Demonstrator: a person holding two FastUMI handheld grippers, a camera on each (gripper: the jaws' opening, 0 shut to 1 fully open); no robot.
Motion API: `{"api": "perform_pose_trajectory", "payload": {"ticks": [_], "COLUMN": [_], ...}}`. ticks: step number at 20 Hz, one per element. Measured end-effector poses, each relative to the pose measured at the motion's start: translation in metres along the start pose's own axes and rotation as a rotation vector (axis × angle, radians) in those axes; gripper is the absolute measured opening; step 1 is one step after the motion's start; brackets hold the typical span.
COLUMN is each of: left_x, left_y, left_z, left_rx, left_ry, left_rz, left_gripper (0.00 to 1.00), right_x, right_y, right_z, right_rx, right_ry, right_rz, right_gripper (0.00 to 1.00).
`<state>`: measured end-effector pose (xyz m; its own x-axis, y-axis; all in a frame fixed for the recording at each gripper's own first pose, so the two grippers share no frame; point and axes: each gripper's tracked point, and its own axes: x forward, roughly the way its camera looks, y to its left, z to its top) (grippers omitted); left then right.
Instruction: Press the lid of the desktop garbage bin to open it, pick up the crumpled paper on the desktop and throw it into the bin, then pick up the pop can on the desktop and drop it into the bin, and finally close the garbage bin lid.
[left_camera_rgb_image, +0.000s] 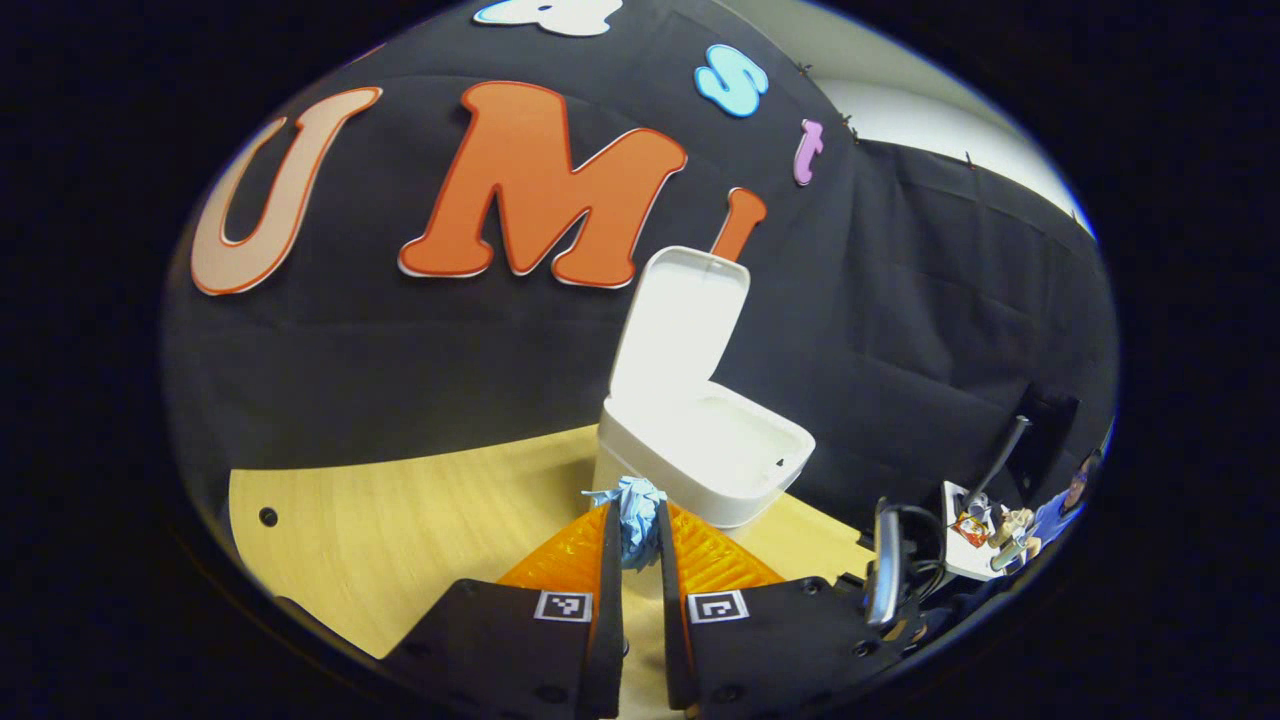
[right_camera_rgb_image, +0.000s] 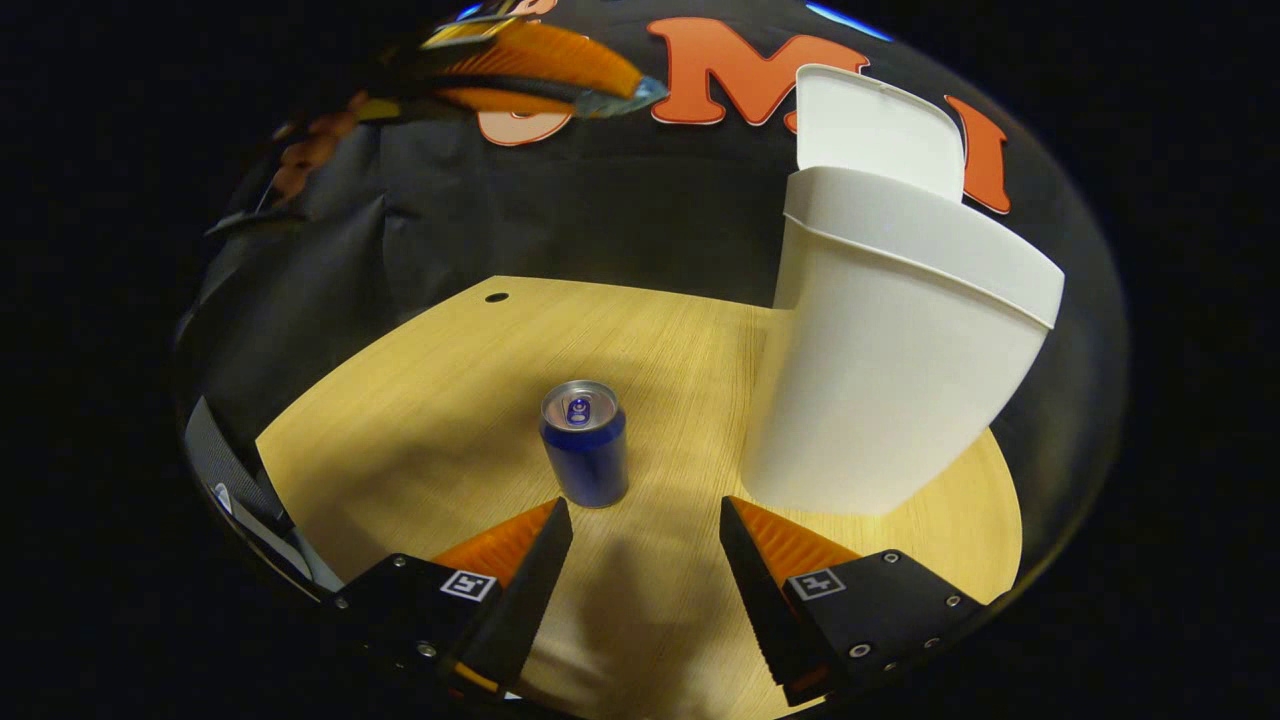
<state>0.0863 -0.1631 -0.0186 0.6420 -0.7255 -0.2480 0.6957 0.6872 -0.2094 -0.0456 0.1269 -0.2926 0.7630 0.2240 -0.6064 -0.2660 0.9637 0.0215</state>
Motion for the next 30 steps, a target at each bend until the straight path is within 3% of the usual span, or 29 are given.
{"api": "perform_pose_trajectory", "payload": {"ticks": [7, 11, 18, 22, 25, 26, 28, 29, 30], "left_x": [0.050, 0.078, 0.132, 0.151, 0.152, 0.153, 0.150, 0.147, 0.147], "left_y": [-0.038, -0.052, -0.059, -0.059, -0.066, -0.068, -0.072, -0.073, -0.073], "left_z": [0.041, 0.055, 0.045, 0.035, 0.031, 0.030, 0.031, 0.033, 0.036], "left_rx": [0.058, 0.083, 0.173, 0.146, 0.144, 0.151, 0.167, 0.175, 0.180], "left_ry": [0.024, 0.058, 0.182, 0.235, 0.244, 0.244, 0.246, 0.241, 0.229], "left_rz": [-0.188, -0.255, -0.250, -0.237, -0.260, -0.268, -0.275, -0.272, -0.263], "left_gripper": [0.21, 0.21, 0.21, 0.22, 0.39, 0.40, 0.55, 0.78, 0.82], "right_x": [0.033, 0.053, 0.081, 0.094, 0.101, 0.103, 0.109, 0.111, 0.113], "right_y": [0.010, 0.021, 0.041, 0.040, 0.044, 0.045, 0.046, 0.046, 0.046], "right_z": [-0.004, -0.002, -0.003, 0.001, 0.006, 0.008, 0.011, 0.009, 0.009], "right_rx": [-0.037, -0.066, -0.076, -0.058, -0.045, -0.039, -0.033, -0.034, -0.038], "right_ry": [0.010, 0.011, 0.021, 0.010, -0.022, -0.028, -0.036, -0.034, -0.035], "right_rz": [0.027, 0.068, 0.125, 0.119, 0.129, 0.131, 0.131, 0.131, 0.129], "right_gripper": [0.90, 0.91, 0.98, 0.98, 0.98, 0.98, 0.98, 0.98, 0.98]}}
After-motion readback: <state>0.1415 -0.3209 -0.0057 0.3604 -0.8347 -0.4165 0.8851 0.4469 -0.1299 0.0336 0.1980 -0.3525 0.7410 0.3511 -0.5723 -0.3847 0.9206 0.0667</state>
